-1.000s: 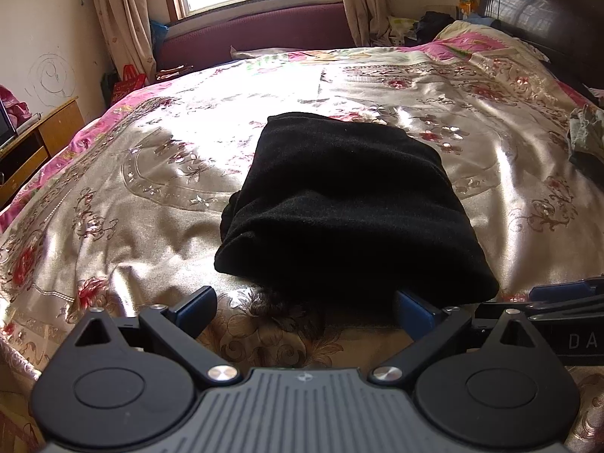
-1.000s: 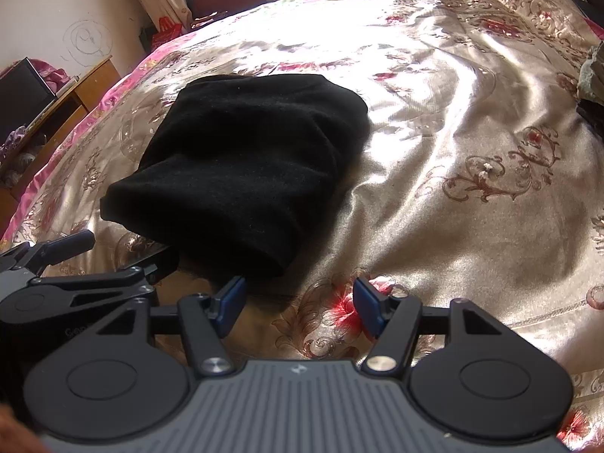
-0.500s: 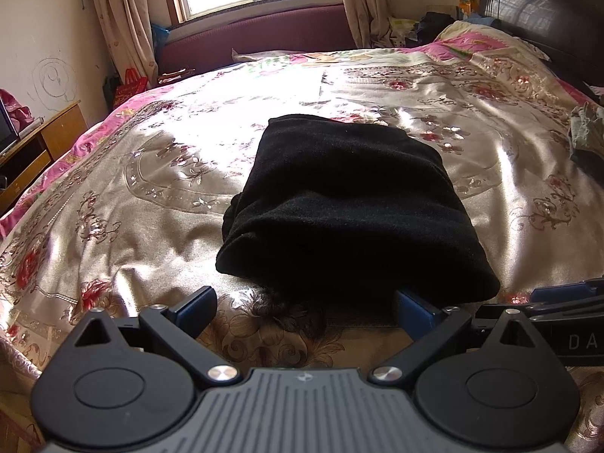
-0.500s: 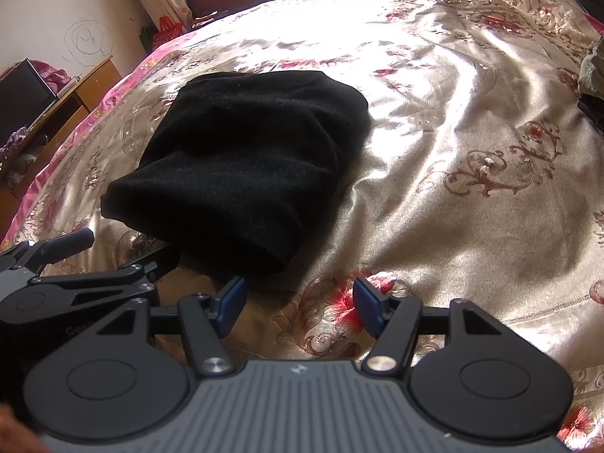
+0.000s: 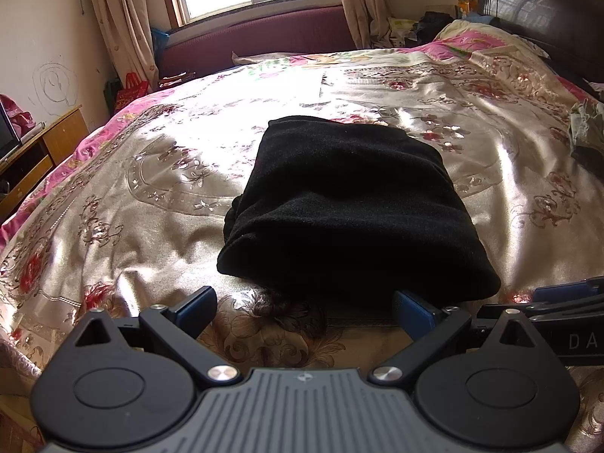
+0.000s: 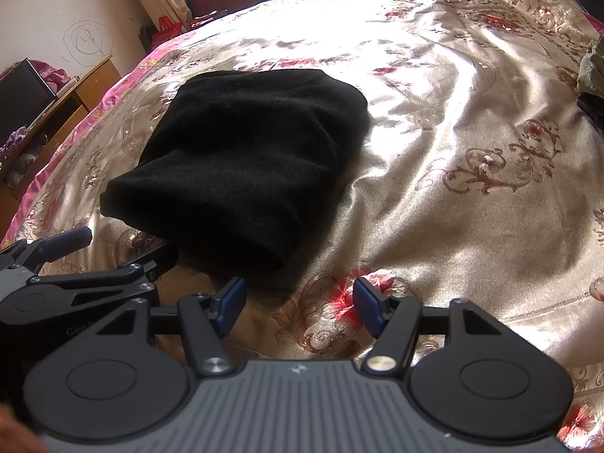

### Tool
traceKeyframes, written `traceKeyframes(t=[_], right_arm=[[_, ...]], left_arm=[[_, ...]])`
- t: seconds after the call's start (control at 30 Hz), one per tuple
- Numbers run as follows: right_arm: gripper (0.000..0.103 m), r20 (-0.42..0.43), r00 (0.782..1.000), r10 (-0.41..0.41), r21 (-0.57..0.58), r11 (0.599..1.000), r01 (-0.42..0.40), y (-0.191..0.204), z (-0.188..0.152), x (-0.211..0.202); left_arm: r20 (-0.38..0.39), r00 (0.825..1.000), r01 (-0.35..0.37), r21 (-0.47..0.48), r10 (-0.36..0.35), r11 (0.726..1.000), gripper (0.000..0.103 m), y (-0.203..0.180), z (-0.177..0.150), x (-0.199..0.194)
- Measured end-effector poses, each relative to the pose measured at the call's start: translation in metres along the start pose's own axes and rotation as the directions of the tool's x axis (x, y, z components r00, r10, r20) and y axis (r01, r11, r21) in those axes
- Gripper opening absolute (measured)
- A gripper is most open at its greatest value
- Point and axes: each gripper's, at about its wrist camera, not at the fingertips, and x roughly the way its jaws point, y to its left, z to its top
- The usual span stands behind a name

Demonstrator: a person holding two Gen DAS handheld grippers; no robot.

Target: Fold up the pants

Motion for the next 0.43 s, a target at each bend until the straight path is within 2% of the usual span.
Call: traceKeyframes(t=[0.43], right_arm=[[0.064,0.003,1.0,0.005,0.002,1.0,-0.005,-0.0004,-0.0032,-0.0004]], left_arm=[[0.021,1.0,-0.012,0.013,0.012,1.0,0.103,-0.0016,-0.0009,-0.003]])
